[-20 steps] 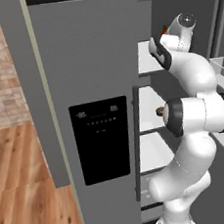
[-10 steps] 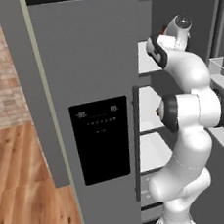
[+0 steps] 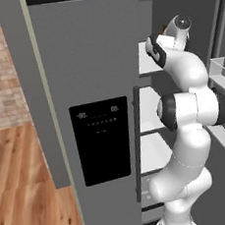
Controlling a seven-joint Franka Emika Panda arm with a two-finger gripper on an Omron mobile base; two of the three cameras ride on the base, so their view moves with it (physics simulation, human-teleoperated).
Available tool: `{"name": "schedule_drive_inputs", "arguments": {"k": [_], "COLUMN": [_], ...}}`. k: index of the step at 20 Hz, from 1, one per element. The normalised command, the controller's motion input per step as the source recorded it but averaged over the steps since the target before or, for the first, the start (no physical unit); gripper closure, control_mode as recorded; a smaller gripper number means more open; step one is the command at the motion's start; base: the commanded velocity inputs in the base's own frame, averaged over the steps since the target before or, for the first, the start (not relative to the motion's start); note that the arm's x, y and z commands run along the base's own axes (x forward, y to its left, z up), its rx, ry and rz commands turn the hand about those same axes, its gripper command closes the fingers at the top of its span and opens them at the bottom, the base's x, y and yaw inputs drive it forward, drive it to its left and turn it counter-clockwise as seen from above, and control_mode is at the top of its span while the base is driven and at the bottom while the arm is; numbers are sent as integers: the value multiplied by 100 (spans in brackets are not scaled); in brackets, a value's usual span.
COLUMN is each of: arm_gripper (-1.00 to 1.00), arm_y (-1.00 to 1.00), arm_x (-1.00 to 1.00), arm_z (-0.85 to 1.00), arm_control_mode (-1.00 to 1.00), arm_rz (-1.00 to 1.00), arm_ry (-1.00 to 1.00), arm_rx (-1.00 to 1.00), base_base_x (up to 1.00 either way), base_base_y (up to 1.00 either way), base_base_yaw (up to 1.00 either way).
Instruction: Place the mayonnaise and condiment bottle from the counter to the top shelf of the fridge. If the existing items in the fridge are on the top shelf, move them to other shelves.
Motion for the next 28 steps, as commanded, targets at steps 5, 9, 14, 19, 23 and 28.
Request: {"name": "schedule_drive_inputs", "arguments": {"k": [5, 9, 14, 19, 23, 28], "arm_gripper": [100, 100, 100, 100, 100, 100], "arm_y": [0, 3, 18, 19, 28, 27], "arm_x": [-1, -54, -96, -100, -100, -100], "arm_z": [0, 11, 57, 34, 5, -39], "arm_control_mode": [-100, -100, -100, -100, -100, -100], "arm_rz": [0, 0, 1, 0, 0, 5], "arm_ry": [0, -20, -20, 1, 10, 7], "arm_rx": [0, -1, -1, 2, 8, 13], "base_base_x": [0, 0, 0, 0, 0, 0], "base_base_y": [0, 0, 0, 0, 0, 0], "base_base_yaw": [0, 0, 0, 0, 0, 0]}}
